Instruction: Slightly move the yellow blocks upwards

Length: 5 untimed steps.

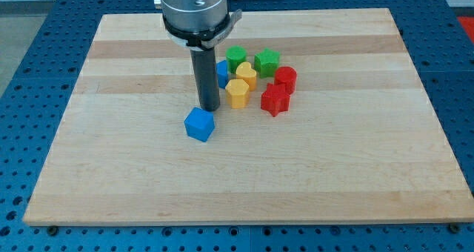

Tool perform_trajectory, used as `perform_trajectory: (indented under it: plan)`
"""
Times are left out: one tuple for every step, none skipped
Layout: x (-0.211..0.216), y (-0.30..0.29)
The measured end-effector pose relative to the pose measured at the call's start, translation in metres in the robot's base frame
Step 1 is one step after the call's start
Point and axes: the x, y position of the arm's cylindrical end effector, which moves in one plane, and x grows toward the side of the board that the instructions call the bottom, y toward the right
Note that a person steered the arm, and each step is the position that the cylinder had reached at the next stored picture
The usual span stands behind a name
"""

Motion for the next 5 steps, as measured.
perform_trajectory:
  plan:
    - [0.012, 0.002]
    - [0.012, 0.015]
    - [0.012, 0.029]
    - [0.015, 0.036]
    - [0.015, 0.043]
